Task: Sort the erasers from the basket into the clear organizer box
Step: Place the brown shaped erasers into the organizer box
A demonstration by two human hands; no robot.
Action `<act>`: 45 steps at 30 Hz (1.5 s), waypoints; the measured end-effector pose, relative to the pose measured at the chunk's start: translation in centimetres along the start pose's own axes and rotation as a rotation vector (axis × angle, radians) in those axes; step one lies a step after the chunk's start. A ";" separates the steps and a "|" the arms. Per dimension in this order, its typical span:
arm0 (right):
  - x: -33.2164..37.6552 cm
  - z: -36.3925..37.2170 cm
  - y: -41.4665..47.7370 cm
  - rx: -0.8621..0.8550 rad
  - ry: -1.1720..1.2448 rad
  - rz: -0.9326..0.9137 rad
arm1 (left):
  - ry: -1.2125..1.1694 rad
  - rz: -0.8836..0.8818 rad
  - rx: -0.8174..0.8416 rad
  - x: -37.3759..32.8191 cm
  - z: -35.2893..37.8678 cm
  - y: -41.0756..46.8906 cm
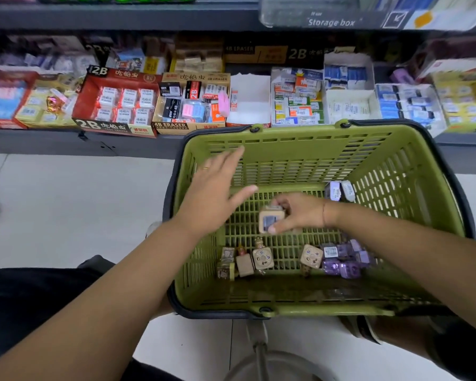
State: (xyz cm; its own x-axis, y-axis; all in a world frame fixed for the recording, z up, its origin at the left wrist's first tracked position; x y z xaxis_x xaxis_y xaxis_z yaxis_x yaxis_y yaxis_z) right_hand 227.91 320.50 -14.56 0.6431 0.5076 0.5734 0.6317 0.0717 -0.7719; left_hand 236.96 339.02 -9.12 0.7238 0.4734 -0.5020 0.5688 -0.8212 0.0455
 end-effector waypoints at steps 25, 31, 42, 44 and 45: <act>-5.6 1.8 1.2 -0.073 -0.191 0.137 | -1.440 -1.012 0.032 1.5 4.1 -1.3; 3.2 -1.0 -0.6 -0.244 0.186 -0.187 | -1.440 -0.896 0.010 1.6 3.6 -0.4; 1.9 0.3 0.7 -0.060 0.458 -0.139 | -1.550 -0.852 -0.018 1.4 2.3 -0.2; -0.9 1.2 1.6 -0.075 0.174 -0.010 | -1.557 -0.910 -0.089 1.4 2.3 -0.1; -2.4 2.2 2.1 -0.053 0.018 0.044 | -1.562 -0.934 -0.121 1.5 2.3 -0.1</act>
State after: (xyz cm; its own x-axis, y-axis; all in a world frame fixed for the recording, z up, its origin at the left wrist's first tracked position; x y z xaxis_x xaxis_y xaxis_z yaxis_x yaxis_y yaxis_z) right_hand 226.76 321.37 -18.17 0.6782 0.4935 0.5446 0.6242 0.0043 -0.7812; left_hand 237.10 339.11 -11.85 -0.7596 -0.0449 -0.6489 0.6001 -0.4334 -0.6724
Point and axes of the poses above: each hand's wrist, its own y-axis towards the middle knuckle, its own z-axis out of the palm, x = y × z, the point moved 1 cm from there along y, towards the middle knuckle, and after that the axes turned 12 degrees about z, right-handed, at the moved point
